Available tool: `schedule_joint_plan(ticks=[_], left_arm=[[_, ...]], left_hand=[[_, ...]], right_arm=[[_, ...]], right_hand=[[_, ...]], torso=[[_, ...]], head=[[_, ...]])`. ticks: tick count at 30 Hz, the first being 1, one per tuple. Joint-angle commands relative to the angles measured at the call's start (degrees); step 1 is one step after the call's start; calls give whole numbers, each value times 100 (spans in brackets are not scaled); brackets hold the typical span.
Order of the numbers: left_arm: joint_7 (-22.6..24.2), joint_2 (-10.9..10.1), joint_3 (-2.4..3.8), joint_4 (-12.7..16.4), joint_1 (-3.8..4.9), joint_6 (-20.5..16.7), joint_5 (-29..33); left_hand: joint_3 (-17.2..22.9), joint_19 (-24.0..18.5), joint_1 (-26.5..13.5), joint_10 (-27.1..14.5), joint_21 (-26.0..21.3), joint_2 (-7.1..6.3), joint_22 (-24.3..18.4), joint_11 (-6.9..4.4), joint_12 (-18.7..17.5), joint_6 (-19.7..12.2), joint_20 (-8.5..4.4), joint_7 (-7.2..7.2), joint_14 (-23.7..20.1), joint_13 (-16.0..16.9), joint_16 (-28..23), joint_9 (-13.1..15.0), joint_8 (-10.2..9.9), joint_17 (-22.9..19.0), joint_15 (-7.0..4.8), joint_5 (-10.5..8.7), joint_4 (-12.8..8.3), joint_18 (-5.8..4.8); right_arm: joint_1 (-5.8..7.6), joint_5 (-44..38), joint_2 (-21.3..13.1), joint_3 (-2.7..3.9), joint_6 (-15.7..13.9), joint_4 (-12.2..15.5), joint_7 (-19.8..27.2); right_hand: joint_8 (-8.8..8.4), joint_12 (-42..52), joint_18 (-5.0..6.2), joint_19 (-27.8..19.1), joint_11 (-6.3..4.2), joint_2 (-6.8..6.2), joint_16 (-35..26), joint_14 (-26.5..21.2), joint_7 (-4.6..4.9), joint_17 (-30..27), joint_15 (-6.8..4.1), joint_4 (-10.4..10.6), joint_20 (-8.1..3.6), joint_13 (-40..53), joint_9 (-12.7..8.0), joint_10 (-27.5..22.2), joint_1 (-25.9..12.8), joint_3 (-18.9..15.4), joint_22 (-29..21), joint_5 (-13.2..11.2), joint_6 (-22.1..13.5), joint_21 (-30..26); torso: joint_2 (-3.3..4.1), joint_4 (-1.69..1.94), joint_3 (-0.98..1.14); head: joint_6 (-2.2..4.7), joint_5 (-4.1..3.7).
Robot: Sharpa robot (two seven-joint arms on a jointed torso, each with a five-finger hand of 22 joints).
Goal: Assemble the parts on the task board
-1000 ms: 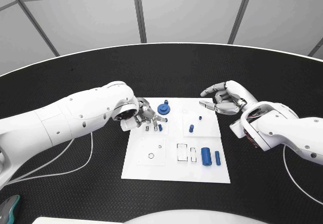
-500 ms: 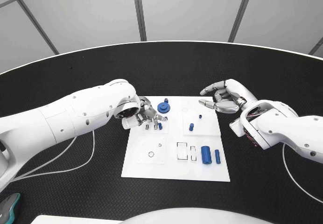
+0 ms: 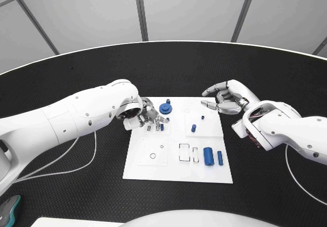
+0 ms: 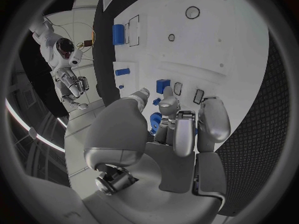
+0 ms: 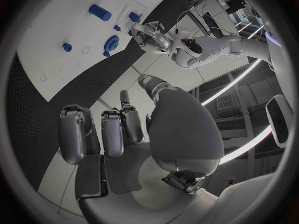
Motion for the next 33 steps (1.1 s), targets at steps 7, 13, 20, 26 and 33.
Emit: schedule_joint_plan(ticks=[7, 13, 20, 26, 33], left_arm=[[-15, 19, -1, -26, 0, 56, -23], [-21, 34, -1, -31, 0, 90, -47], [-22, 52, -1, -41, 0, 107, -142], [-27, 60, -1, -53, 0, 108, -181], [-37, 74, -1, -57, 0, 133, -201]], left_hand=[[39, 40, 102, 20, 46, 13, 20, -41, 34, -30, -12, -20, 522, 6, 27, 25, 42, 1208, -32, 3, 4, -97], [62, 38, 184, 24, 50, -3, 23, -46, 40, -42, -16, -25, 521, 8, 26, 59, 60, 1206, -37, 3, -7, -97], [86, 41, 256, 28, 60, -14, 40, -50, 47, -50, -19, -30, 521, 13, 25, 85, 72, 1205, -41, 4, -15, -100], [124, 42, 319, 32, 65, -7, 49, -55, 53, -56, -22, -35, 522, 19, 26, 104, 79, 1209, -44, 4, -17, -101], [129, 41, 326, 35, 65, -5, 48, -56, 58, -57, -23, -35, 521, 24, 25, 106, 79, 1207, -45, 4, -16, -100]], right_arm=[[0, 0, 7, 0, 25, -8, -9], [0, 0, 13, 0, 43, -12, -14], [0, 0, 21, 0, 54, -17, -21], [0, 0, 23, 0, 60, -20, -25], [0, 0, 25, 0, 66, -22, -26]], right_hand=[[27, -22, 46, 306, -42, 21, -31, 509, -7, 1182, -27, 22, -29, 682, 10, 4, 17, 10, 998, 16, 37, -32], [31, -11, 44, 308, -43, 24, -31, 509, -8, 1183, -28, 23, -30, 691, 11, 14, 20, 11, 1002, 20, 40, -27], [31, -11, 44, 308, -43, 24, -31, 509, -8, 1183, -28, 23, -30, 691, 11, 14, 20, 11, 1002, 20, 40, -27], [31, -11, 44, 308, -43, 24, -31, 509, -8, 1183, -28, 23, -30, 691, 11, 14, 20, 11, 1002, 20, 40, -27], [37, -5, 45, 309, -44, 29, -30, 510, -9, 1186, -31, 27, -33, 694, 12, 22, 24, 13, 1002, 26, 44, -28]], torso=[[4, 0, 4], [2, 4, 2], [1, 3, 5], [3, 5, 5], [1, 2, 5]], head=[[-11, -12], [-22, -22], [-40, -21], [-47, -25], [-54, -31]])
